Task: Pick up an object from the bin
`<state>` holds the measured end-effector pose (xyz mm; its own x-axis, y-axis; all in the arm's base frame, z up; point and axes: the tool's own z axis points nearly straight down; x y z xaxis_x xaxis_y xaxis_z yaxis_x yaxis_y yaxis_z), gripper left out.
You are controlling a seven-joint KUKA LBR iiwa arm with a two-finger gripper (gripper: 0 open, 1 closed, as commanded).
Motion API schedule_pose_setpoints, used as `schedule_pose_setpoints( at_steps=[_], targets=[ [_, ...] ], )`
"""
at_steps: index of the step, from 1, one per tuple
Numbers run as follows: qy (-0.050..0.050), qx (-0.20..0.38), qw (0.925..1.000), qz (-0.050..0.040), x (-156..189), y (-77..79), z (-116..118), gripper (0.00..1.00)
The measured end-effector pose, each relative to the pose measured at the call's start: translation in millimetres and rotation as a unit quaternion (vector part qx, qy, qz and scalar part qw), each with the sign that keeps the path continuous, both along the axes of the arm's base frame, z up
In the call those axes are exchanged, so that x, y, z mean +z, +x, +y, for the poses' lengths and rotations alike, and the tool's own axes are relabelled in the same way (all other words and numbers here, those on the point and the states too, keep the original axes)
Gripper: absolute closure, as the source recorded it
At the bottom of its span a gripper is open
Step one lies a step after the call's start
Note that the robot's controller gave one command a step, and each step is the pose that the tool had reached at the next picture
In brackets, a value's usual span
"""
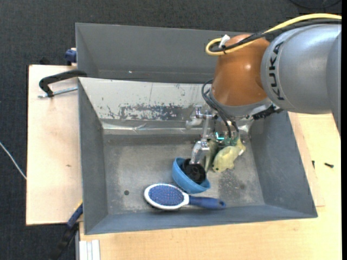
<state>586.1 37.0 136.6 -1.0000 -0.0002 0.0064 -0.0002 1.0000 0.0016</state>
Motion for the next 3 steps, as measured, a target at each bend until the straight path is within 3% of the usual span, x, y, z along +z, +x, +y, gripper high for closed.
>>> schedule_pose_setpoints(
  at_steps=[1,2,3],
  targets=[
    [0.0,0.071,0.9973,-0.0139,-40,-29.8,10,0.0],
    [0.001,-0.012,0.9998,-0.0161,-31,-41.4,-18,0.0],
    [0.0,-0.111,0.9938,-0.0101,-27,-46.8,-15,0.0]
  ],
)
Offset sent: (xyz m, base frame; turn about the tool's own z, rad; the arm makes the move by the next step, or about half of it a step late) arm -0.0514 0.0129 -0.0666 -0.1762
